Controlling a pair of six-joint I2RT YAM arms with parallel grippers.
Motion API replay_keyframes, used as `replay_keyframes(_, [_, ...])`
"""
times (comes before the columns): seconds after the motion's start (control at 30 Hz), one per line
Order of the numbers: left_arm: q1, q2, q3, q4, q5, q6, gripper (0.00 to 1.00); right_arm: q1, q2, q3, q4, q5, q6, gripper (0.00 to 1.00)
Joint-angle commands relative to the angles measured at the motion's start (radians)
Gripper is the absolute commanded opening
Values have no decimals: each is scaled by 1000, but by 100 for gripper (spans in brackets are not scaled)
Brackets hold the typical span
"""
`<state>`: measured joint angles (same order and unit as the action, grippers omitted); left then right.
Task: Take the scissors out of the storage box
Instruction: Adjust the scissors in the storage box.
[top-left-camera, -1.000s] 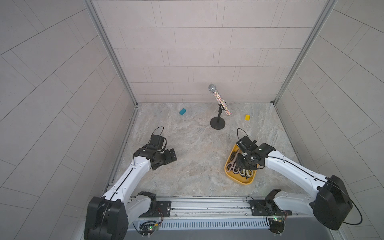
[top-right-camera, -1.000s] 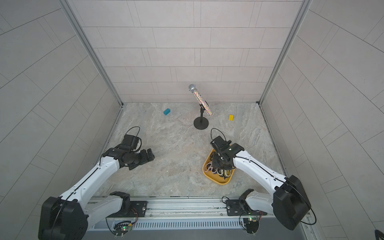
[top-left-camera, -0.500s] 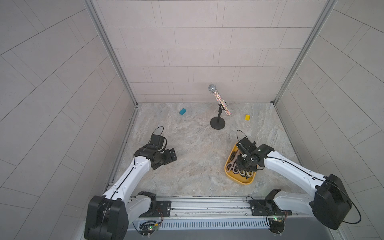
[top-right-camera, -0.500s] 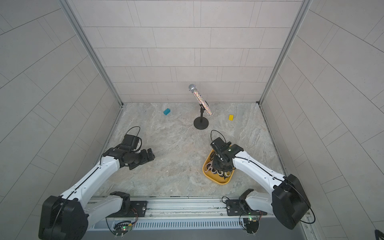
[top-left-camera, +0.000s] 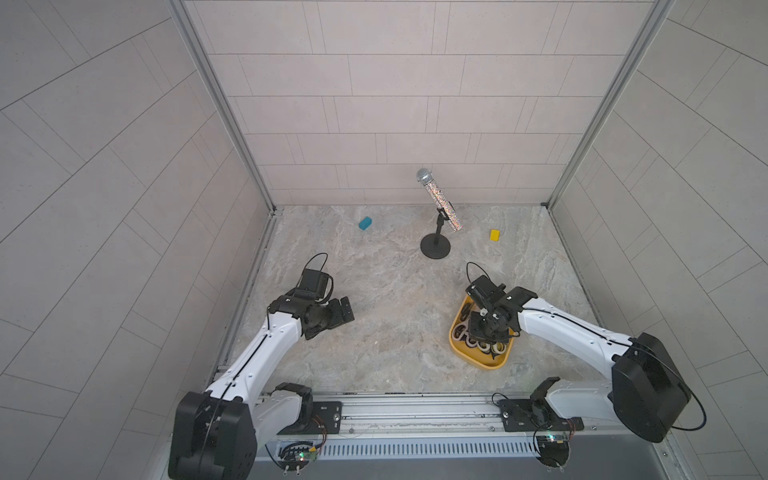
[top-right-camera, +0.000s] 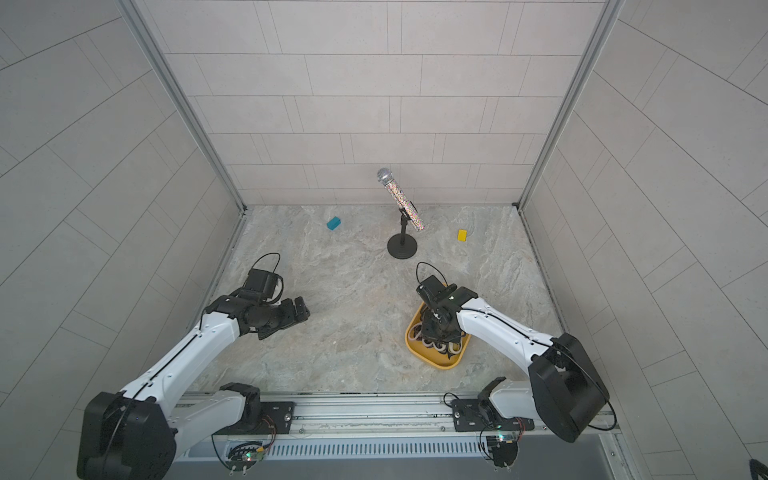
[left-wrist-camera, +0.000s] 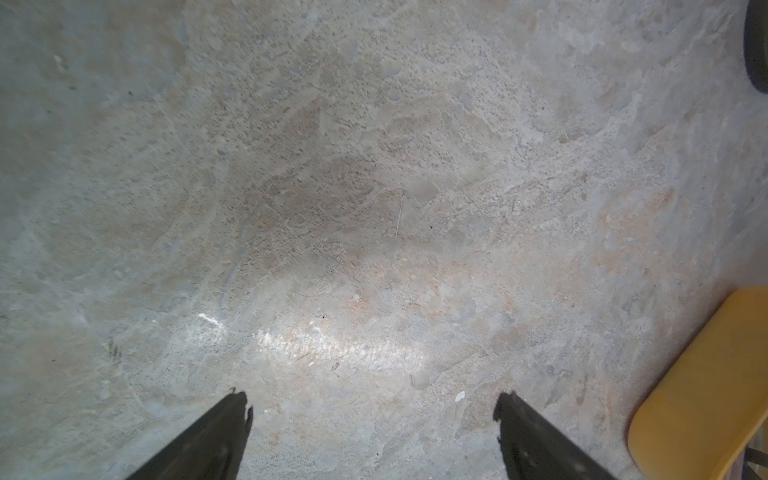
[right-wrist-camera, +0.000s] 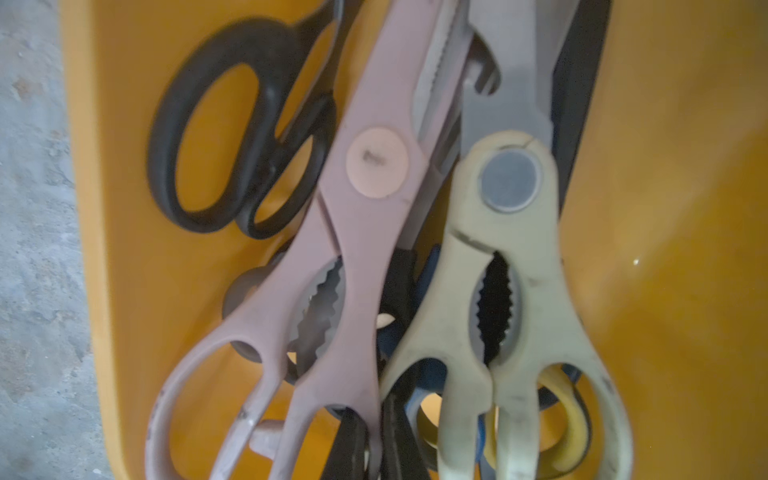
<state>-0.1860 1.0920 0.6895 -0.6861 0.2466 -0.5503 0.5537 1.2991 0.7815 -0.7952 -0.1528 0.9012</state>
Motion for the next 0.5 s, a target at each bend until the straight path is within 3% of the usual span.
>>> replay_keyframes(0.0, [0, -9, -8, -8, -9, 2, 100, 1, -35, 7, -63, 36, 1, 5])
replay_keyframes(0.27, [-1, 9, -11, -2, 1, 3, 100, 0, -122, 34, -176, 44, -68, 0])
replay_keyframes(0.47, [-3, 27, -10, 1, 13, 3, 100, -5, -79, 10, -148, 29, -109, 1])
